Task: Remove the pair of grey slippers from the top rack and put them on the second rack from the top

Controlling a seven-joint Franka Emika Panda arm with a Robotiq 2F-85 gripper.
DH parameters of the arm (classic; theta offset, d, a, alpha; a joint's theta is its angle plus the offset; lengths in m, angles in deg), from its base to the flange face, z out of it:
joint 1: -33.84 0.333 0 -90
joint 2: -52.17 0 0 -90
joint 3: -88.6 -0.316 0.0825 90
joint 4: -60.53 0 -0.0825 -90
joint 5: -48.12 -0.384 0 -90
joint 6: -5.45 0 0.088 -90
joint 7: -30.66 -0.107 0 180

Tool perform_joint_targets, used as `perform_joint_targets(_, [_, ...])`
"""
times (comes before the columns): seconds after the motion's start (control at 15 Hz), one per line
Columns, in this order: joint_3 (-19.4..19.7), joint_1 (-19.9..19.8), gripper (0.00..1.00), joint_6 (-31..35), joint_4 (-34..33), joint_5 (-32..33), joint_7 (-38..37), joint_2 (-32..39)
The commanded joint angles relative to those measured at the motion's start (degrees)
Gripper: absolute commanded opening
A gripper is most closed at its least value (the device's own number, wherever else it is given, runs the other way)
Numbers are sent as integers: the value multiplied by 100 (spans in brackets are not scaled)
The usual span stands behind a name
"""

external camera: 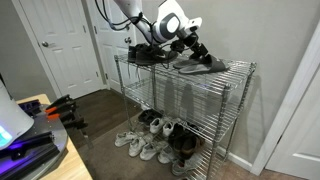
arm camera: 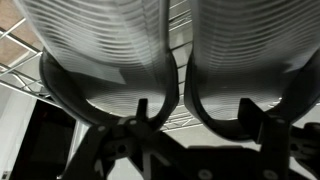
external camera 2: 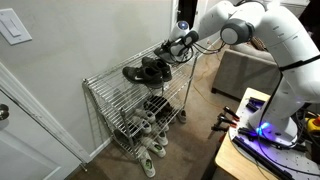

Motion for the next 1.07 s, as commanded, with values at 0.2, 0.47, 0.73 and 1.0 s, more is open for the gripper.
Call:
perform_joint_targets(0.2, [-234, -327, 41, 44, -125, -191, 153, 21])
perform_joint_targets(0.47, [-192, -382, 16, 78, -26, -212, 137, -49])
perform_joint_targets(0.73, [-360, -470, 3, 107, 290, -199, 300, -371])
perform_joint_targets(1.0, [-324, -372, 4, 4, 780, -158, 304, -956])
